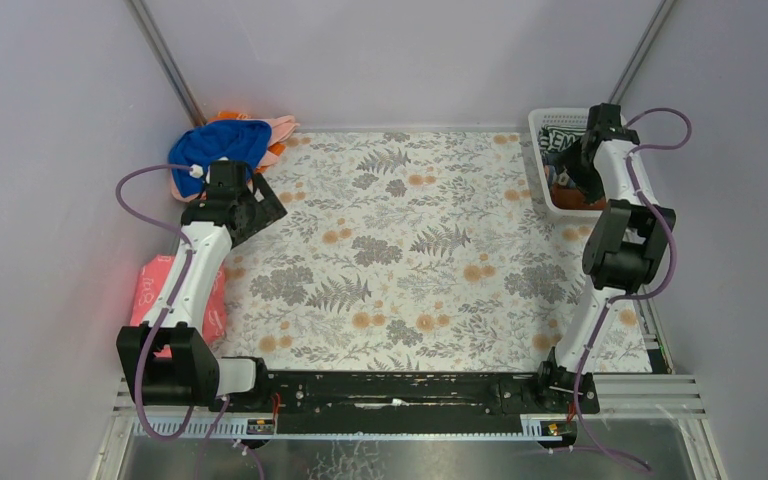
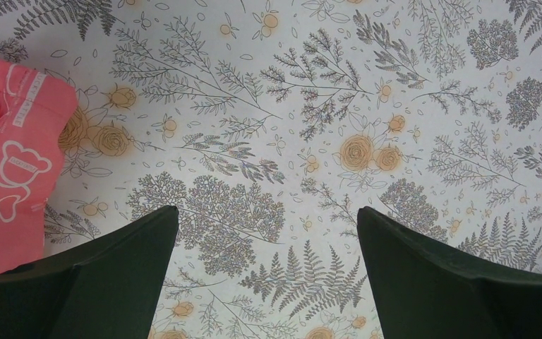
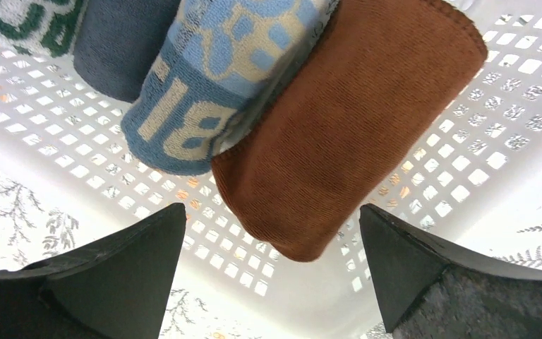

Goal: Roll the towels
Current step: Place the towel in the bin.

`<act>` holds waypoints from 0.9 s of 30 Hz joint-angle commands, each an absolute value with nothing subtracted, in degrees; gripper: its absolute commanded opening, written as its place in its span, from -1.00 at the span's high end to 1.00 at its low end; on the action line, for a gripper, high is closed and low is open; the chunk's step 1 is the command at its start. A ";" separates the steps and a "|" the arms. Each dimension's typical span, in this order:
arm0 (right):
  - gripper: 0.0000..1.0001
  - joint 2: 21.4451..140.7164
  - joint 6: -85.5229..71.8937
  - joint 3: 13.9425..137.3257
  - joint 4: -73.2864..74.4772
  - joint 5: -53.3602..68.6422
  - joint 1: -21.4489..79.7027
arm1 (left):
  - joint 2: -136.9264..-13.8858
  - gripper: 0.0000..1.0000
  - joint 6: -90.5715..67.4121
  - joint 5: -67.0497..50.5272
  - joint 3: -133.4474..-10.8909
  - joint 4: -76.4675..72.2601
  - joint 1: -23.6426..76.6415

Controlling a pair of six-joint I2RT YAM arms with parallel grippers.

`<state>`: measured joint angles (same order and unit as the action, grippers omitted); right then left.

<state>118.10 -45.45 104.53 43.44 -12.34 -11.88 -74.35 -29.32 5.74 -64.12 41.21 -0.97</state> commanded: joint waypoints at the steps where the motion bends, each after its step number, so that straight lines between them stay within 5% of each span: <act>1: -0.93 113.22 -41.13 102.96 43.00 -14.88 -11.49 | -73.04 -0.95 -29.54 5.36 -63.22 39.37 -1.53; 10: -0.37 112.14 -35.25 97.54 36.12 -9.26 -11.51 | -72.22 -0.96 -29.12 4.36 -63.02 38.67 -2.19; 20: -0.80 88.71 -25.49 81.28 23.57 1.88 -11.51 | -67.57 -1.00 -29.56 7.78 -63.99 37.24 -2.78; 27: -0.98 59.77 -28.07 55.89 3.47 15.21 -8.57 | -68.86 -1.00 -34.82 6.09 -66.99 35.06 -3.22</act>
<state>69.08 -28.05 63.70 12.01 8.34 -11.75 -67.05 -31.46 5.82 -64.07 40.03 -2.46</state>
